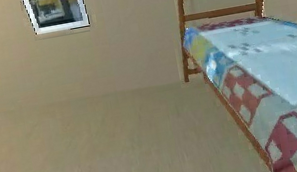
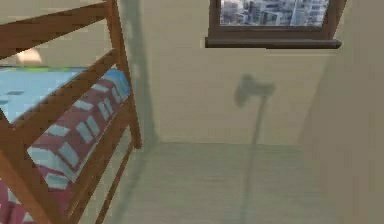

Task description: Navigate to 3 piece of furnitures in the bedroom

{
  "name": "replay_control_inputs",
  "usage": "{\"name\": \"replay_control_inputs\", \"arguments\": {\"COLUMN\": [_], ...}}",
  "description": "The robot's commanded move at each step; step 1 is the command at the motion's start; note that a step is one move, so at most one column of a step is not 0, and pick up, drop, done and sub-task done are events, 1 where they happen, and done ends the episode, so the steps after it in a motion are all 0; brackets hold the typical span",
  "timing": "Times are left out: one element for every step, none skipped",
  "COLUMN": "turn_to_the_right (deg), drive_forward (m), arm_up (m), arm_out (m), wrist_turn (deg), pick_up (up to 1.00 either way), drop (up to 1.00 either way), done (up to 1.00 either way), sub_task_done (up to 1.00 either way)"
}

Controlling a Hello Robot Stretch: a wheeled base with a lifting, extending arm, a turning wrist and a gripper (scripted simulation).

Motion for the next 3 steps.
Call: {"name": "replay_control_inputs", "arguments": {"turn_to_the_right": [33.0,0.0,-45.0], "drive_forward": [0.00,0.00,0.00], "arm_up": [0.00,0.00,0.00], "arm_out": [0.00,0.00,0.00], "wrist_turn": [0.0,0.0,0.0], "pick_up": [0.00,0.00,0.00], "drop": [0.00,0.00,0.00], "done": [0.00,0.00,0.00], "sub_task_done": [0.00,1.00,0.00]}}
